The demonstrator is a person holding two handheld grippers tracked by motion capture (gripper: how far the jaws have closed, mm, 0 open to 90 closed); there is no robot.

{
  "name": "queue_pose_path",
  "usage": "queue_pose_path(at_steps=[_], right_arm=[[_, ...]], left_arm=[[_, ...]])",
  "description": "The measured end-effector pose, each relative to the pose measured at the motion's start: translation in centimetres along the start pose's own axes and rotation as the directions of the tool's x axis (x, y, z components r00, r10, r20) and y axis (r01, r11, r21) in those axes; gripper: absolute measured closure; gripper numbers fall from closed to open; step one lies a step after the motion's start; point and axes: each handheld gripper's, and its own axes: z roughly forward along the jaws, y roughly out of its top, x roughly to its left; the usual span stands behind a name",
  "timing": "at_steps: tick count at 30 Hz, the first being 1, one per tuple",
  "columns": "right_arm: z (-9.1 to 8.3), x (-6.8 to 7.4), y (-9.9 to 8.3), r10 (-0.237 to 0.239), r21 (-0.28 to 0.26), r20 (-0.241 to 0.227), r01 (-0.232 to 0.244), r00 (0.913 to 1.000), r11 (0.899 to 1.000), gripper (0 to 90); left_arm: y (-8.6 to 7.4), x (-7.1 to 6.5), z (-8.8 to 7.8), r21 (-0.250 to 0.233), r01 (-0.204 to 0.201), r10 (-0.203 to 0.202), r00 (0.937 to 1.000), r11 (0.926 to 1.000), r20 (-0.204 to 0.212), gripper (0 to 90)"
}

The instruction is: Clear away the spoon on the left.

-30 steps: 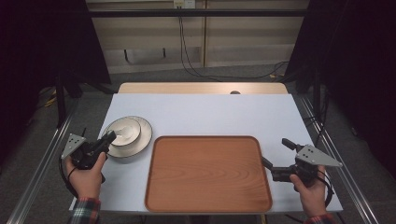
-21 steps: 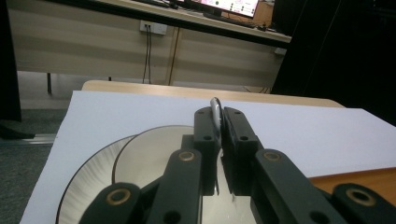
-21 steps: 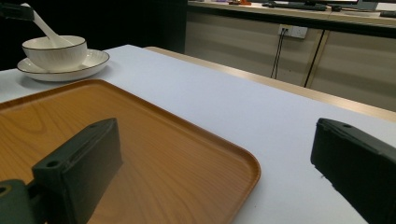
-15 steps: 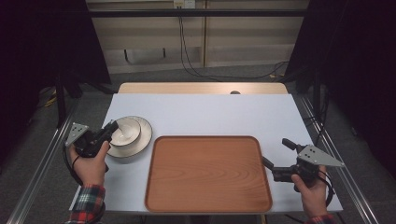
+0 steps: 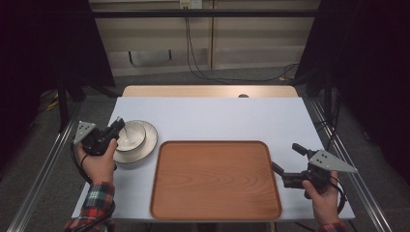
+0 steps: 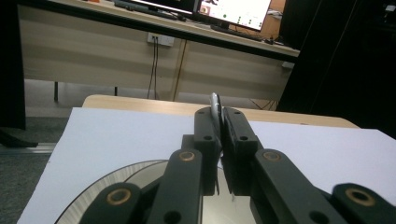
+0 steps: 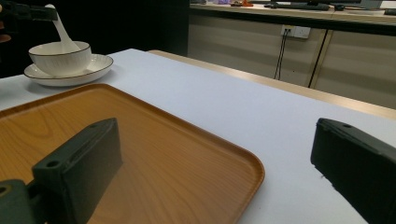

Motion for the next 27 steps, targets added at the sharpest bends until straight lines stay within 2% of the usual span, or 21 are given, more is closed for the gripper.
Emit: queue_pose_path(at_steps=[1, 11, 13, 14, 17, 18, 19, 23, 26, 27], right_arm=[[0.0, 0.0, 0.0, 0.003, 0.001, -0.004, -0.003, 1.0000, 1.000, 1.6], [0.0, 0.0, -0.1, -0.002, 0.006, -0.008, 0.002, 1.0000, 1.000, 1.6], [0.0, 0.0, -0.1, -0.003, 0.005, -0.009, 0.003, 1.0000, 1.000, 1.6], [-0.1, 0.0, -0.1, -0.002, 0.005, -0.012, 0.002, 0.9999, 1.000, 1.6], [-0.1, 0.0, -0.1, -0.005, 0.005, -0.009, 0.005, 0.9999, 1.000, 1.6], [-0.1, 0.0, -0.1, -0.005, 0.005, -0.009, 0.005, 0.9999, 1.000, 1.6], [-0.1, 0.0, -0.1, -0.008, 0.004, -0.013, 0.008, 0.9999, 1.000, 1.6], [-0.1, 0.0, -0.1, -0.008, 0.002, -0.014, 0.008, 0.9999, 1.000, 1.6], [0.0, 0.0, -0.1, -0.010, 0.005, -0.018, 0.010, 0.9998, 1.000, 1.6], [0.0, 0.1, -0.1, -0.013, 0.007, -0.016, 0.013, 0.9998, 1.000, 1.6]], left_arm=[[0.0, 0.0, 0.1, -0.004, 0.001, -0.001, 0.9999, 1.0000, 0.010, 85.0], [0.0, 0.0, 0.6, -0.014, 0.012, -0.012, 0.9999, 0.9998, 0.011, 85.1], [0.0, 0.0, 0.5, -0.010, 0.012, -0.012, 0.9999, 0.9999, 0.001, 85.1], [0.0, 0.0, 0.4, -0.008, 0.015, -0.015, 0.9998, 0.9999, 0.014, 85.1], [0.0, 0.0, 0.2, -0.006, 0.022, -0.022, 0.9997, 0.9997, 0.007, 85.1], [0.1, 0.0, 0.0, 0.002, 0.019, -0.019, 0.9997, 0.9998, 0.012, 85.1], [0.2, 0.1, -0.2, -0.001, 0.032, -0.032, 0.9992, 0.9995, 0.022, 85.2], [0.6, 0.0, -0.5, -0.008, 0.032, -0.031, 0.9993, 0.9995, 0.018, 85.3], [1.2, -0.1, -1.0, -0.014, 0.034, -0.033, 0.9991, 0.9993, 0.027, 85.3], [1.4, -0.1, -1.1, -0.013, 0.031, -0.030, 0.9986, 0.9995, 0.044, 85.3]])
